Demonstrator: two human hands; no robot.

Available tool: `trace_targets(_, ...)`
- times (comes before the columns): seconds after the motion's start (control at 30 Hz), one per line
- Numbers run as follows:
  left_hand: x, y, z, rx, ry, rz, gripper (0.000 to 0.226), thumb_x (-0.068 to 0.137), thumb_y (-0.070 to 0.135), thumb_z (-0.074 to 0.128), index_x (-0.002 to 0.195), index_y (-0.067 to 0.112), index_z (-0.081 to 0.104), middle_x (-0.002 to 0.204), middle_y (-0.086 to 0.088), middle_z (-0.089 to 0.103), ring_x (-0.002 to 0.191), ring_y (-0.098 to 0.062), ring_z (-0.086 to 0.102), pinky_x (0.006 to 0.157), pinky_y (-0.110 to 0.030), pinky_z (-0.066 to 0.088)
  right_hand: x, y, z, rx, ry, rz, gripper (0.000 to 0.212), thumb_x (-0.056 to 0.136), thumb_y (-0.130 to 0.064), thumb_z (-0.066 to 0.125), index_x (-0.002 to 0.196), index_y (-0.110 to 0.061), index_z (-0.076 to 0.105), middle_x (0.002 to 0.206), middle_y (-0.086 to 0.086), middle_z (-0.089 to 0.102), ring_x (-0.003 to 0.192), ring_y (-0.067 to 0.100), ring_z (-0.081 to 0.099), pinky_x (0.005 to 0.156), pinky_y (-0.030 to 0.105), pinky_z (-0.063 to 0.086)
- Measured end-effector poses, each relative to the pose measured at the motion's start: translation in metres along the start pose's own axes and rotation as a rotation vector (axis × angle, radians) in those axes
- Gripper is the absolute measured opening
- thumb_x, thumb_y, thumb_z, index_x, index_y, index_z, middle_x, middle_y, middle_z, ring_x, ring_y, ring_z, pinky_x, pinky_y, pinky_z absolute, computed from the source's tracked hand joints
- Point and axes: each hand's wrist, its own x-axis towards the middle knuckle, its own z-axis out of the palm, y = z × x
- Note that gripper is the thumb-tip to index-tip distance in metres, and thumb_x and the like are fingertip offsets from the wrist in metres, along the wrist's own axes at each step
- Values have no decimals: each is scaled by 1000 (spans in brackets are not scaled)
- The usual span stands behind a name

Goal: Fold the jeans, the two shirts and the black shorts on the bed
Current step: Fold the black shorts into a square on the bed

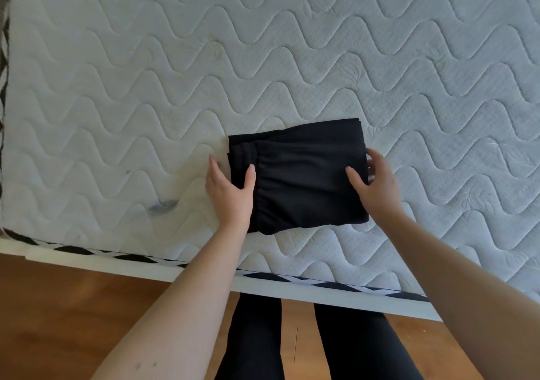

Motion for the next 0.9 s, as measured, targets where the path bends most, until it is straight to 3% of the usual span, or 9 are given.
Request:
trace_targets(0.1,0,-1,1,-78,-30,-136,88,75,67,65,141,13,44,117,2,58,111,-20,57,98,-43,49,6,-4,-5,-17,-5,6,50,90,-47,62,132,-25,47,117,-8,59,101,10,58,89,34,51)
trace_targets(0.23,9,4,-4,-152,-151,-279,67,68,69,72,112,21,54,107,7,63,99,-16,63,91,-42,54,10,-16,-3,3,-41,53,56,88,-53,63,132,-23,43,122,-6,57,103,11,55,82,31,47)
trace_targets(0.37,10,5,-12,-169,-279,-273,58,51,76,72,83,30,61,100,3,69,92,-19,68,84,-42,59,9,-23,2,57,-128,66,65,85,-49,68,137,-23,37,121,-7,55,105,14,54,85,32,44)
trace_targets(0.5,-6,4,-20,-231,-254,-172,50,60,63,80,95,34,58,108,3,65,97,-14,66,86,-42,58,1,-21,3,4,-150,-31,67,90,-46,63,145,-28,30,128,-9,53,110,12,51,89,31,42)
trace_targets(0.57,-19,3,-21,-263,-275,-132,44,74,47,80,105,34,52,108,13,62,99,-6,63,90,-34,55,-3,-20,2,-10,-155,-67,67,93,-43,59,149,-31,24,133,-10,52,117,13,51,93,31,41)
trace_targets(0.67,-33,5,-21,-240,-291,-87,54,83,34,76,126,30,43,106,25,57,98,7,57,89,-25,49,-8,-22,0,-26,-134,-110,70,94,-36,58,152,-35,18,140,-9,50,123,15,50,94,30,40)
trace_targets(0.9,-49,24,-38,-194,-251,-25,55,83,38,75,130,29,49,100,21,63,91,10,59,74,-13,43,-36,-32,-19,38,-30,-144,71,94,-32,61,151,-42,19,135,-13,53,109,6,52,86,27,44)
